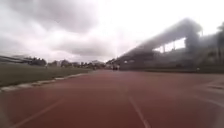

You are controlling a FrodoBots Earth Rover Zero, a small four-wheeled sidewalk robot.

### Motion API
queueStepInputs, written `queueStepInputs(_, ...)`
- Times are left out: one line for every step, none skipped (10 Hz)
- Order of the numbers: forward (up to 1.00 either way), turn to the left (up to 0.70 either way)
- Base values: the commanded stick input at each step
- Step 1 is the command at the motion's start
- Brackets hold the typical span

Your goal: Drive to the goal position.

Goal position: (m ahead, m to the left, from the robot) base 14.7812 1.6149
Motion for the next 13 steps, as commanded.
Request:
queueStepInputs(0.50,0.02)
queueStepInputs(0.50,0.02)
queueStepInputs(0.50,0.02)
queueStepInputs(0.50,0.02)
queueStepInputs(0.50,0.02)
queueStepInputs(0.50,0.02)
queueStepInputs(0.50,0.02)
queueStepInputs(0.50,0.02)
queueStepInputs(0.50,0.02)
queueStepInputs(0.50,0.02)
queueStepInputs(0.50,0.02)
queueStepInputs(0.50,0.02)
queueStepInputs(0.50,0.02)
